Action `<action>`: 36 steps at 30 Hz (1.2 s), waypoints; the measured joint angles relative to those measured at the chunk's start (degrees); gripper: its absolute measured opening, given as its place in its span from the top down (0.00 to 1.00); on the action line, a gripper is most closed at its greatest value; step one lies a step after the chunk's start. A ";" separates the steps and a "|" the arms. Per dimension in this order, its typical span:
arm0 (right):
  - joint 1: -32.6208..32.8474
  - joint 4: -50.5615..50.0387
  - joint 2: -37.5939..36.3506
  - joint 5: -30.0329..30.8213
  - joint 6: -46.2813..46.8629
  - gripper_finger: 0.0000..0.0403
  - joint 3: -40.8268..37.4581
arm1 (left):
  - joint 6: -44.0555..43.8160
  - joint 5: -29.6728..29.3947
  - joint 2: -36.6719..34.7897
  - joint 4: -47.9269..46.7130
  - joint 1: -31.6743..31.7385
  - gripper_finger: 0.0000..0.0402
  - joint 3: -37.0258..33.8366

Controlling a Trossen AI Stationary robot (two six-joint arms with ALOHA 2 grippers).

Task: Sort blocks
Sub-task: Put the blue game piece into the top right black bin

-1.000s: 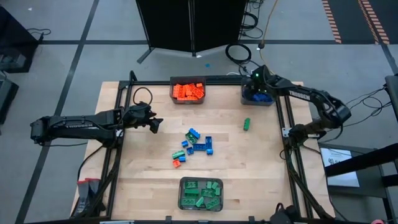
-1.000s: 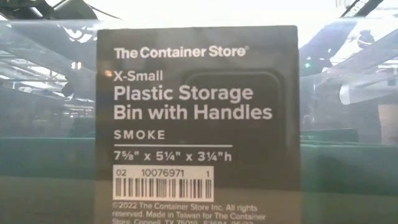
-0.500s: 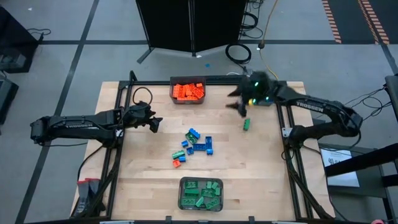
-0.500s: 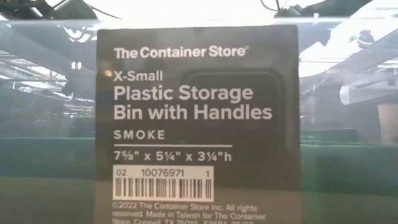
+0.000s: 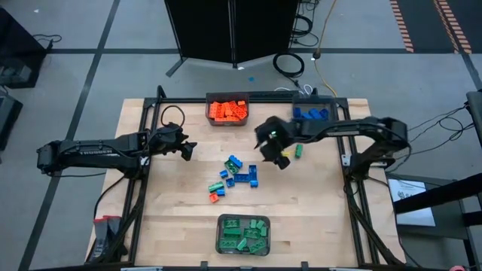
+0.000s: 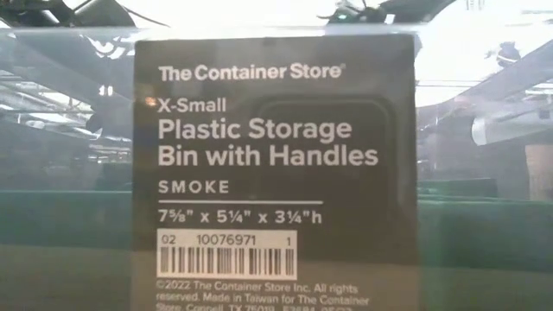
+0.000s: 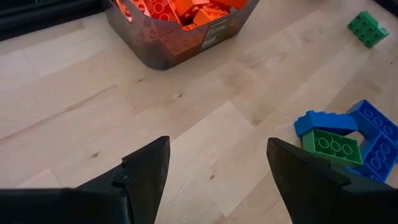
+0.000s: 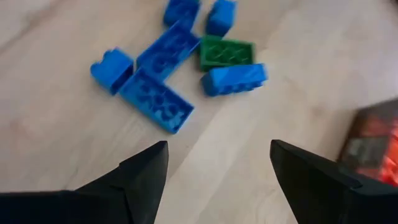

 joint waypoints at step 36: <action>11.57 -13.19 20.65 15.69 -32.96 0.31 16.75 | 1.04 0.02 0.00 -0.58 0.00 0.33 0.00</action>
